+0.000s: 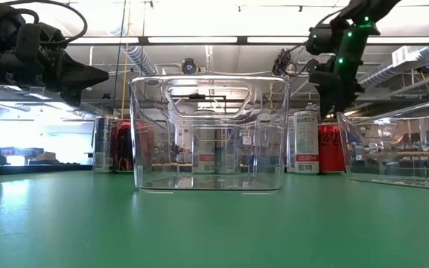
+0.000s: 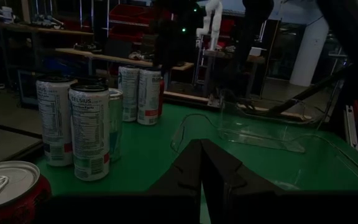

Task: Sort soda cans
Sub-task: Put the bottom right red-black soda can into the middle right transparent bin

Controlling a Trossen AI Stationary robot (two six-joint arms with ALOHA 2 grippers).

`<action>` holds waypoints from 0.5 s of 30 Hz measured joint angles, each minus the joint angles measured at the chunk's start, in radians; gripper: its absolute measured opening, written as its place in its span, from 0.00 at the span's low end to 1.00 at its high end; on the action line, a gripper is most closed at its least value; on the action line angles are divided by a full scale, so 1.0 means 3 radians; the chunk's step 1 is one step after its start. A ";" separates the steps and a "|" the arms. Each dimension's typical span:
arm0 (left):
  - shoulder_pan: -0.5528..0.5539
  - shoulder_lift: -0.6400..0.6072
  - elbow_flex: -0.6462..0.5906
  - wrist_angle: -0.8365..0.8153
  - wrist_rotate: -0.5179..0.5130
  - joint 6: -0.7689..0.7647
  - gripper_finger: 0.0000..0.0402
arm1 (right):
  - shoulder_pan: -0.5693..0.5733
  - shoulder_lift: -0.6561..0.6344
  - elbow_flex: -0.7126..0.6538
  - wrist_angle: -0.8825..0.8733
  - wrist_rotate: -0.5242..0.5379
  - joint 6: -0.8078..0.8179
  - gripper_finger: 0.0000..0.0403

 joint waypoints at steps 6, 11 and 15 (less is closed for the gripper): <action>0.0001 -0.0001 0.0000 0.0000 0.0000 0.0000 0.03 | -0.0085 0.0001 -0.0291 0.0338 -0.0131 -0.0010 0.76; 0.0001 0.0000 -0.0001 0.0000 -0.0001 0.0000 0.03 | -0.0118 -0.0003 -0.0437 0.0565 -0.0141 -0.0006 0.76; 0.0001 0.0000 -0.0001 0.0000 -0.0001 0.0000 0.03 | -0.0120 -0.0008 -0.0514 0.0808 -0.0132 -0.0023 0.76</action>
